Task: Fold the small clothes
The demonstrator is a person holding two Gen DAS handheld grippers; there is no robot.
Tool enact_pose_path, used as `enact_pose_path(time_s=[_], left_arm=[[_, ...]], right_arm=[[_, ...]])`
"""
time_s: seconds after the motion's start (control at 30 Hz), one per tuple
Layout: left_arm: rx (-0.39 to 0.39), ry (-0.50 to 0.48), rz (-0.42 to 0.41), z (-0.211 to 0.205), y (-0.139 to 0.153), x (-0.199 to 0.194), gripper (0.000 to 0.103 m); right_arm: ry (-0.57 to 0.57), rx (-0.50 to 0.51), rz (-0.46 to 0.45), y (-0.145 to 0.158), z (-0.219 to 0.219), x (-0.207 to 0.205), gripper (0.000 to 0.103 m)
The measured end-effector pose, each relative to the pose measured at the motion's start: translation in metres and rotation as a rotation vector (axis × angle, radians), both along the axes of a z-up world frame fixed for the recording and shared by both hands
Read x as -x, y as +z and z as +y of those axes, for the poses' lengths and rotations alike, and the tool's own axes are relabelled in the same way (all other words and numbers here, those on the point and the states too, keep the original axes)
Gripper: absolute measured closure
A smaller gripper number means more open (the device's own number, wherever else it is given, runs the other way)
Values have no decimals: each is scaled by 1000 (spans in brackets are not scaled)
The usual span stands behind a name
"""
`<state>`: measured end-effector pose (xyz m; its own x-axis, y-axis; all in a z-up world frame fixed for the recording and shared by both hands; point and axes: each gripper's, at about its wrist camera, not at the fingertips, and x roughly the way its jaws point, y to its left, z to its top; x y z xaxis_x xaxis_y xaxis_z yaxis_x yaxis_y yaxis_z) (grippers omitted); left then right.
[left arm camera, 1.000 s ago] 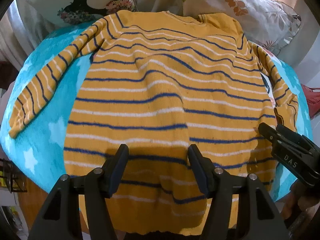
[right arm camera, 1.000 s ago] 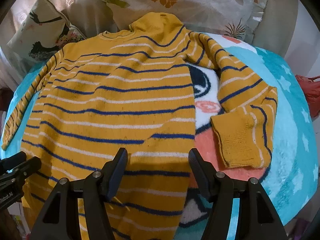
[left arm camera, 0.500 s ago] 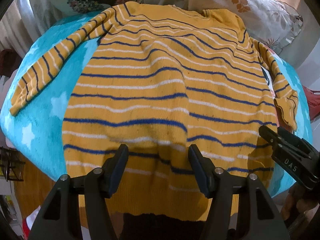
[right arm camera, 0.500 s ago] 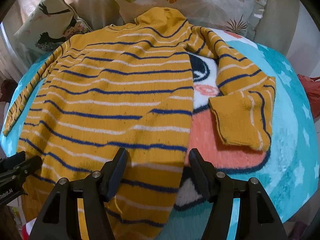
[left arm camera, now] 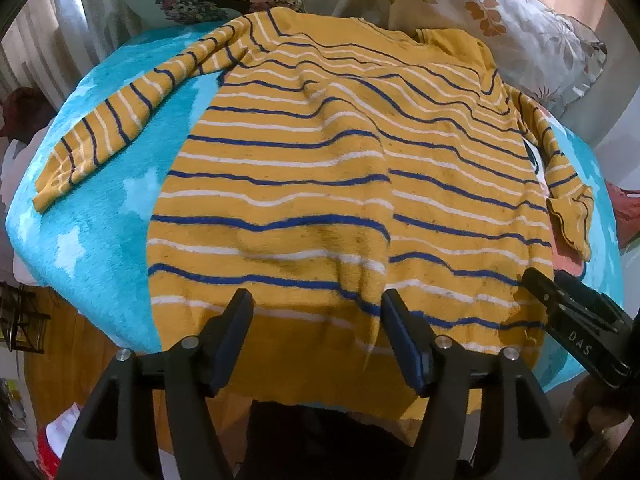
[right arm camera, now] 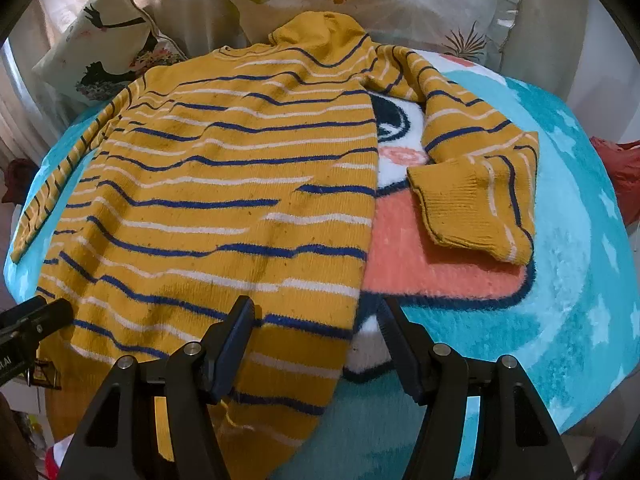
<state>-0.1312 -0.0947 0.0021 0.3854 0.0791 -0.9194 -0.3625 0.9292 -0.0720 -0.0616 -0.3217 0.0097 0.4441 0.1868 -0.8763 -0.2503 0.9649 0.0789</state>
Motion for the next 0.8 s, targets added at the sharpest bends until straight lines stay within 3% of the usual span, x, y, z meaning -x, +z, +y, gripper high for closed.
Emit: enact_pose_path(time_s=[0.2, 0.6, 0.8], left_arm=[[-1, -1, -8, 4, 2, 3, 38], [-19, -25, 0, 6, 4, 5, 38], [-22, -31, 6, 6, 4, 3, 38]], right_arm=[[9, 40, -15, 3, 5, 4, 34], [51, 216, -141, 25, 27, 16, 30], [57, 224, -142, 26, 29, 16, 29]])
